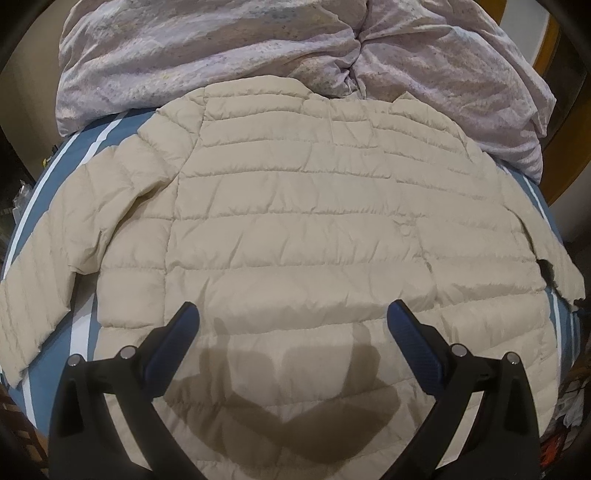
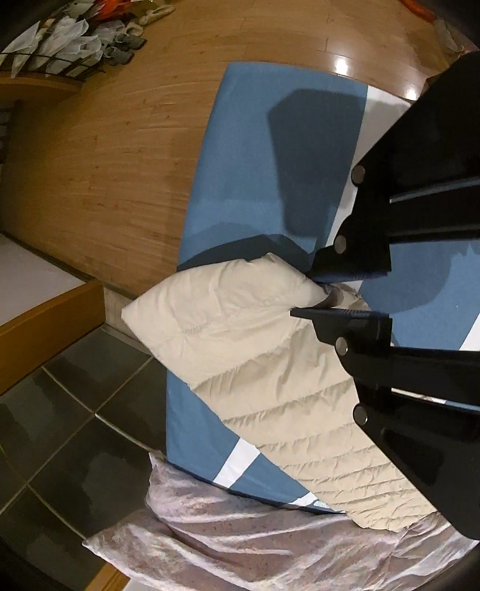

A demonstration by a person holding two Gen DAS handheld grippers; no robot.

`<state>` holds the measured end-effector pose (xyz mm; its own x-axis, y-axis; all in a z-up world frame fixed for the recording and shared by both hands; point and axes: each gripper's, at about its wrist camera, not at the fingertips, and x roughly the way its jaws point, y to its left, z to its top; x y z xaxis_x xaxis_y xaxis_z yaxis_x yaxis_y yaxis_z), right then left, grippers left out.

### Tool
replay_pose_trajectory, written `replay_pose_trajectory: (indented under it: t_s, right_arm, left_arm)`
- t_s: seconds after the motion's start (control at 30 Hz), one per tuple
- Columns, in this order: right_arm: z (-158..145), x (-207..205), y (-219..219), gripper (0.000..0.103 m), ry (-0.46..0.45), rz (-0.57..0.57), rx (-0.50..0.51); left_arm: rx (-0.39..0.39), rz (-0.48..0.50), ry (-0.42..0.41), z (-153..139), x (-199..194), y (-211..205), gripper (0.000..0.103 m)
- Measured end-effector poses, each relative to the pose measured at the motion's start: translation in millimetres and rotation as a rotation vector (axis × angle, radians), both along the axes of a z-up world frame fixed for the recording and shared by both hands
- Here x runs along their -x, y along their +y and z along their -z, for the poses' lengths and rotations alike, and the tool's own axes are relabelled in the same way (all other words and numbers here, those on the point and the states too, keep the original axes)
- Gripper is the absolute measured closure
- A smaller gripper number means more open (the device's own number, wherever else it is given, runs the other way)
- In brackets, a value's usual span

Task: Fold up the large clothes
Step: 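Grasp the cuff of one jacket sleeve with the right gripper and lift, then fold the held sleeve across the jacket back with the right gripper, release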

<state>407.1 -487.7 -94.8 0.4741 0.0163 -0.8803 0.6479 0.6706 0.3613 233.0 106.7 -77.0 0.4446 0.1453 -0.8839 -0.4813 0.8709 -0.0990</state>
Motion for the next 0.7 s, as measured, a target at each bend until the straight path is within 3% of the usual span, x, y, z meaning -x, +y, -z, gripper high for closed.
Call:
replay_pose_trajectory:
  t_s: [0.33,0.53,0.7]
  right_arm:
    - [-24.5,-17.3,32.0,0.095,-0.093,-0.129,0.061]
    - [-47.1,-36.5,80.1,0.095,-0.177,-0.293,0.079]
    - [-61.3,-48.5,140.9,0.095,-0.259,-0.467,0.02]
  left_arm:
    - [0.093,-0.03,-0.064,-4.1,-2.3,11.9,0.002]
    - [0.131,-0.019,-0.096,-7.7,-10.4,13.5,0.002]
    - [0.179,-0.009,-0.132,-11.3,-20.6,16.5,0.002]
